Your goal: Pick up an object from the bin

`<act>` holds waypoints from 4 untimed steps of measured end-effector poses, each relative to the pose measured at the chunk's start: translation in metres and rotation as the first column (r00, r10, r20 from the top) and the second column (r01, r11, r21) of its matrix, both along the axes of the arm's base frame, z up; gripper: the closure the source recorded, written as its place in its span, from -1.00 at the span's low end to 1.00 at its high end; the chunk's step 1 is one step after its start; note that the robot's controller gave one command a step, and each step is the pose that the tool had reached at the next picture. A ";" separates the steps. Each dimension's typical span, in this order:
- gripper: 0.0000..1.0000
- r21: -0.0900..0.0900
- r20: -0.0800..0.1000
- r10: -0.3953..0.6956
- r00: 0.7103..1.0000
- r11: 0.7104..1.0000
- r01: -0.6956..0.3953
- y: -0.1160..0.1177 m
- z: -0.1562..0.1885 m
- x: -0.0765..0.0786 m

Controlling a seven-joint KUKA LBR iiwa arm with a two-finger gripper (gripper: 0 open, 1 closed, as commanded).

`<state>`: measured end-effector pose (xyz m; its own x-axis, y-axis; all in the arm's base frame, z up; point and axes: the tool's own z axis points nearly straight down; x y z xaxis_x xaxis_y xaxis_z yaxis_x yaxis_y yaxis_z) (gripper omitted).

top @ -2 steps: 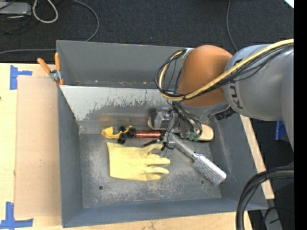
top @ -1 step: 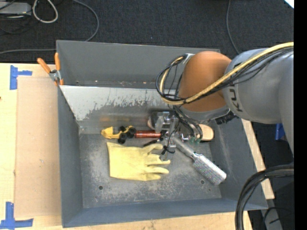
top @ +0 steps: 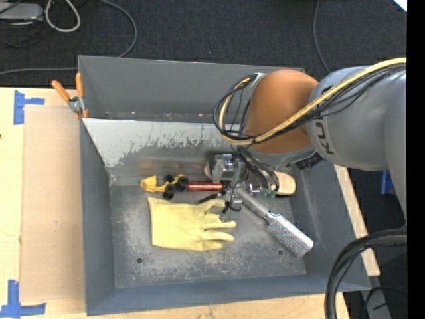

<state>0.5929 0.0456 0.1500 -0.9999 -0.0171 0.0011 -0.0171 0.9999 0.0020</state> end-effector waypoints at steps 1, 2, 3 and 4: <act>-1.00 0.001 -0.004 -0.044 0.999 0.999 0.044 -0.016 0.011 -0.017; -1.00 0.000 -0.004 -0.008 1.000 1.000 0.008 -0.006 0.010 -0.017; -1.00 0.001 -0.014 0.053 0.998 0.999 -0.053 -0.019 -0.067 -0.041; 1.00 0.002 0.004 0.077 0.997 0.997 -0.077 -0.020 -0.074 -0.084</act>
Offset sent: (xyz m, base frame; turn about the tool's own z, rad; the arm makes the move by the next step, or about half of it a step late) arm -0.0170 -0.0046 0.0103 -0.0004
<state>0.5088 0.0256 0.0756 -0.9956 -0.0936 -0.0024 -0.0936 0.9956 0.0035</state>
